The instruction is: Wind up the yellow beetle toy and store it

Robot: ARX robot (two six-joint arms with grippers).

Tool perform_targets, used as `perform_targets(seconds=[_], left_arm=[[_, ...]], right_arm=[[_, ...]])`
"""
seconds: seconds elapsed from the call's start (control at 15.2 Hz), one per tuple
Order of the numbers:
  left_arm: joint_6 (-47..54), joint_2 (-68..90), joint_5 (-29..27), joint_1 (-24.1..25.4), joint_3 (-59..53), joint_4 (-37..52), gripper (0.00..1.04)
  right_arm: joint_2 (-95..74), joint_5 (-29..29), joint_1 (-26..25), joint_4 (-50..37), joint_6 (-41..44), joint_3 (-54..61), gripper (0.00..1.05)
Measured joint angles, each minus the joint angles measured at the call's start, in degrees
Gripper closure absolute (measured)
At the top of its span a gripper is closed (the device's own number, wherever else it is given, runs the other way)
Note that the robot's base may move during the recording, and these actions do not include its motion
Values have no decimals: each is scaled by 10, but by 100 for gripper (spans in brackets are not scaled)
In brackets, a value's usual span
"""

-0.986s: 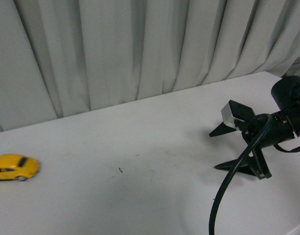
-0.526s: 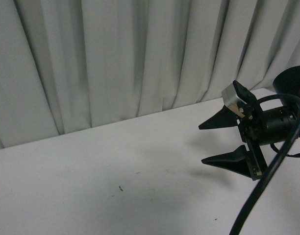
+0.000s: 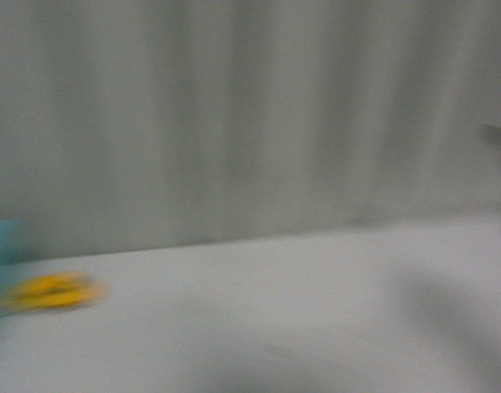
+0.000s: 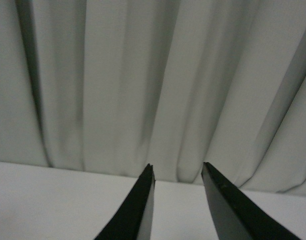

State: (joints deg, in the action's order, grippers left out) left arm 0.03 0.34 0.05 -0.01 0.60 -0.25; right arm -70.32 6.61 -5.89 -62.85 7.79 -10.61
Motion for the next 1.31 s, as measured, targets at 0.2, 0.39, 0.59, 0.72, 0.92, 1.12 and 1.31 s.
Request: perform_targets(seconds=[0.2, 0.39, 0.59, 0.72, 0.92, 1.12, 1.31], left_arm=[[0, 0, -1, 0, 0, 0, 7], [0, 0, -1, 0, 0, 0, 7], [0, 0, -1, 0, 0, 0, 7], [0, 0, -1, 0, 0, 0, 7], [0, 0, -1, 0, 0, 0, 7], [0, 0, -1, 0, 0, 0, 7], [0, 0, -1, 0, 0, 0, 7]], right_arm=[[90, -58, 45, 89, -55, 75, 104], [231, -65, 59, 185, -68, 92, 103], [318, -65, 59, 254, -68, 97, 103], [373, -65, 59, 306, -68, 100, 103], [445, -65, 59, 374, -69, 100, 103], [506, -65, 59, 431, -69, 100, 103], [549, -65, 59, 473, -69, 100, 103]])
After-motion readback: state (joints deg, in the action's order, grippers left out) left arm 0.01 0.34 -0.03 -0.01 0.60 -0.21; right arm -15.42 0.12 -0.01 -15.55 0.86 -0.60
